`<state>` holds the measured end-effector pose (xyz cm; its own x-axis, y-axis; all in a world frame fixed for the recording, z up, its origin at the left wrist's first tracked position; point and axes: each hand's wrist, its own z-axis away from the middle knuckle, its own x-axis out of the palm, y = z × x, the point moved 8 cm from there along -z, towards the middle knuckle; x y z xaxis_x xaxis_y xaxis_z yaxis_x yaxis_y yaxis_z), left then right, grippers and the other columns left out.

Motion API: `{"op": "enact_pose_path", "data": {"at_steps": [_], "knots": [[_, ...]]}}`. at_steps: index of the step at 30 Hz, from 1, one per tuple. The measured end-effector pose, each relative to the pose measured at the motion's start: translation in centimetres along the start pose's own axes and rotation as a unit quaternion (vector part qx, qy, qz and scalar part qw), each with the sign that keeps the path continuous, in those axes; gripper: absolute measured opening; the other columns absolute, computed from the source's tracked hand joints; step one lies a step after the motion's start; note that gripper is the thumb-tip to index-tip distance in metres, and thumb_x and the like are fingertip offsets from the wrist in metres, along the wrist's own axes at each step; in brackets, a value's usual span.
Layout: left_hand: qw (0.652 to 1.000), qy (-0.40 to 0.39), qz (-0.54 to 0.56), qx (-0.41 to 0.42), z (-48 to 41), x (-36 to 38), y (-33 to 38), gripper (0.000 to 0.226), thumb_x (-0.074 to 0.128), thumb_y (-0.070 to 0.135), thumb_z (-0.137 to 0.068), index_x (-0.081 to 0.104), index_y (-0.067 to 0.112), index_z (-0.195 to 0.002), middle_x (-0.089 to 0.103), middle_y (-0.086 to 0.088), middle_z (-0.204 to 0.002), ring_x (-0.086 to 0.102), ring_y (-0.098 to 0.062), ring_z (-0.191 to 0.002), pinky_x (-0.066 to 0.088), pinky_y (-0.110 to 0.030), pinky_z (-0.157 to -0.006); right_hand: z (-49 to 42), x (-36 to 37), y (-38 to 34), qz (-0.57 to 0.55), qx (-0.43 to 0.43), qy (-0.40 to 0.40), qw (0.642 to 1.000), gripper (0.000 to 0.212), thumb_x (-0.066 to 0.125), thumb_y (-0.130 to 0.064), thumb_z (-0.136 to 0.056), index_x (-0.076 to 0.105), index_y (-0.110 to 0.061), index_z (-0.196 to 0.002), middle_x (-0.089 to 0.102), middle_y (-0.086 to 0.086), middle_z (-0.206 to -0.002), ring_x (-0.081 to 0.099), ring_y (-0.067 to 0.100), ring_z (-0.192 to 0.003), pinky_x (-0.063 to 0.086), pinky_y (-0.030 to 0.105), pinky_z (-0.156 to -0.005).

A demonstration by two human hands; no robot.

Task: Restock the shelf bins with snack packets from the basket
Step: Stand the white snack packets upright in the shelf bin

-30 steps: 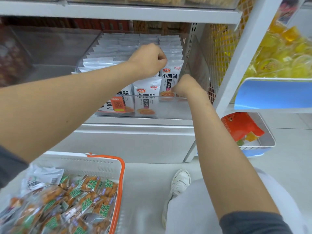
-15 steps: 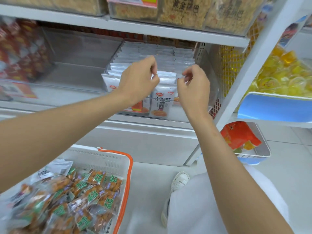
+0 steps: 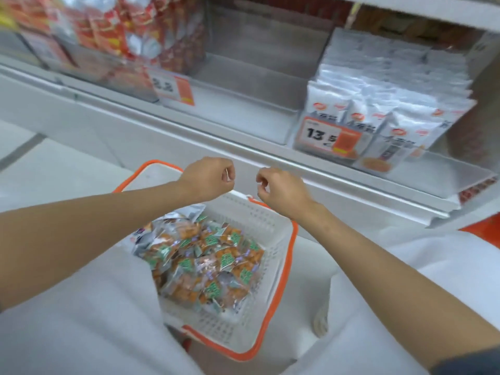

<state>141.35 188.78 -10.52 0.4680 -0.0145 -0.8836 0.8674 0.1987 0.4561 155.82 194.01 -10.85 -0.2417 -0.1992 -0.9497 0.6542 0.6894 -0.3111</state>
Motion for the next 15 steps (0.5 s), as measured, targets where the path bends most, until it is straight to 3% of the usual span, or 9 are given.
{"op": "enact_pose_path", "data": {"at_steps": [5, 8, 10, 12, 15], "knots": [[0.990, -0.097, -0.058, -0.081, 1.0, 4.7, -8.2, 0.008, 0.056, 0.023, -0.086, 0.060, 0.029, -0.088, 0.062, 0.007, -0.091, 0.059, -0.016, -0.088, 0.047, -0.028, -0.075, -1.2, 8.3, -1.8, 0.062, -0.026, -0.178, 0.982, 0.024, 0.047, -0.018, -0.095, 0.059, -0.015, -0.115, 0.064, 0.005, -0.109, 0.059, 0.025, -0.093, 0.051, 0.037, -0.075], [0.968, -0.171, -0.146, -0.107, 2.2, 8.3, -12.8, 0.022, 0.056, 0.033, -0.089, 0.060, 0.024, -0.108, 0.062, 0.005, -0.107, 0.057, -0.018, -0.107, 0.047, -0.029, -0.085, -0.9, 11.9, -2.5, 0.087, -0.045, -0.244, 0.965, 0.023, 0.050, -0.017, -0.093, 0.060, -0.015, -0.114, 0.066, 0.007, -0.104, 0.059, 0.029, -0.106, 0.052, 0.043, -0.086], [0.953, -0.208, -0.180, -0.127, 2.8, 10.4, -15.7, 0.035, 0.055, 0.034, -0.089, 0.058, 0.019, -0.121, 0.059, -0.002, -0.122, 0.054, -0.022, -0.114, 0.048, -0.033, -0.090, -0.7, 13.3, -2.8, 0.089, -0.056, -0.263, 0.959, 0.021, 0.050, -0.017, -0.093, 0.061, -0.015, -0.111, 0.068, 0.006, -0.099, 0.062, 0.028, -0.102, 0.050, 0.045, -0.093], [0.951, -0.198, -0.183, -0.151, 2.3, 11.5, -18.1, 0.046, 0.056, 0.033, -0.089, 0.049, 0.018, -0.133, 0.047, -0.008, -0.134, 0.048, -0.027, -0.121, 0.047, -0.039, -0.095, -0.5, 13.9, -2.6, 0.081, -0.049, -0.273, 0.957, 0.020, 0.050, -0.020, -0.095, 0.062, -0.015, -0.111, 0.068, 0.005, -0.102, 0.064, 0.026, -0.094, 0.052, 0.043, -0.088], [0.959, -0.118, -0.134, -0.222, 0.5, 11.5, -21.2, 0.061, 0.060, 0.027, -0.088, 0.032, 0.016, -0.142, 0.033, -0.013, -0.142, 0.042, -0.034, -0.126, 0.045, -0.046, -0.099, -0.4, 14.1, -2.0, 0.077, -0.046, -0.263, 0.961, 0.021, 0.051, -0.024, -0.096, 0.061, -0.017, -0.113, 0.067, 0.003, -0.105, 0.063, 0.023, -0.094, 0.053, 0.038, -0.082]]}}
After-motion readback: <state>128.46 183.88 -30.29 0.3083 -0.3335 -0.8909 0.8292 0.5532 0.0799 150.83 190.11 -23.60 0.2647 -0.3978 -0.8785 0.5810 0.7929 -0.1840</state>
